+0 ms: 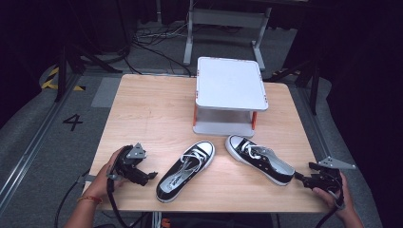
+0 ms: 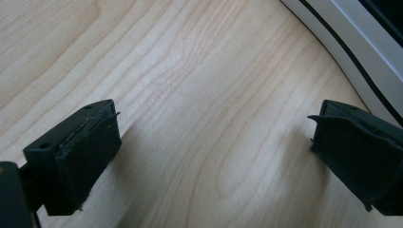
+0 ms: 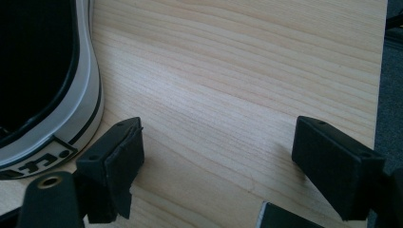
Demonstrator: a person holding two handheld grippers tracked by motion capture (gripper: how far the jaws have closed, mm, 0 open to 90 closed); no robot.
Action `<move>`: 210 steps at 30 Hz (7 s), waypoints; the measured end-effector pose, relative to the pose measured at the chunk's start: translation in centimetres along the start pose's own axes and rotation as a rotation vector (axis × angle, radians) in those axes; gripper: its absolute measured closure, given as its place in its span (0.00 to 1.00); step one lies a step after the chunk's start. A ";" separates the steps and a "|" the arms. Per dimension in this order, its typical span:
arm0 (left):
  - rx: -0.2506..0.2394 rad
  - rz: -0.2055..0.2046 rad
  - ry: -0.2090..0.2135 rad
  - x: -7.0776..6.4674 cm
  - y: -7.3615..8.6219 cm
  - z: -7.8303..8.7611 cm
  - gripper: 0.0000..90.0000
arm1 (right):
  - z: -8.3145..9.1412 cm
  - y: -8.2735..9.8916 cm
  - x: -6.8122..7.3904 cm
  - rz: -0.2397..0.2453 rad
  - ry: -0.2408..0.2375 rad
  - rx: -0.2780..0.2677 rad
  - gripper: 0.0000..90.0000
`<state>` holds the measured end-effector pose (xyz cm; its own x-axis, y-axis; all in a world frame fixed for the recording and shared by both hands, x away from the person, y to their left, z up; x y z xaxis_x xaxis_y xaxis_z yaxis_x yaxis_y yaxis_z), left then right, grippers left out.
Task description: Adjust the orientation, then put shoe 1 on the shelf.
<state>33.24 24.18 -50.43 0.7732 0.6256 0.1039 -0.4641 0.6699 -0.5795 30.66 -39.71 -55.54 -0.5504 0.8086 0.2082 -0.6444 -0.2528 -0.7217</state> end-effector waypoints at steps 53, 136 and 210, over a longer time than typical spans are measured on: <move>0.143 -0.503 0.265 -10.6 -6.5 5.7 0.53 | -0.1 -0.1 0.0 0.002 -0.004 0.003 0.19; 0.303 -0.750 0.251 -10.4 -7.1 5.1 0.81 | -0.2 -0.2 0.0 0.010 -0.016 0.006 0.18; 0.126 -0.601 -0.061 0.8 -26.8 7.0 0.80 | 0.1 0.1 0.0 0.018 -0.018 0.005 0.18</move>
<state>43.26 9.54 -29.12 0.8911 0.1431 0.4306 -0.0052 0.9522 -0.3056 30.54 -39.73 -55.54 -0.5717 0.7940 0.2069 -0.6367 -0.2702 -0.7223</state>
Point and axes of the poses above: each handheld gripper's, and its own axes: z roughly backward along the jaws, y roughly out of its underside, x roughly to its left, the point moved 2 cm from there along -z, roughly forward along the jaws, and after that the axes turned 9 degrees about -y, right-handed, at the moved point
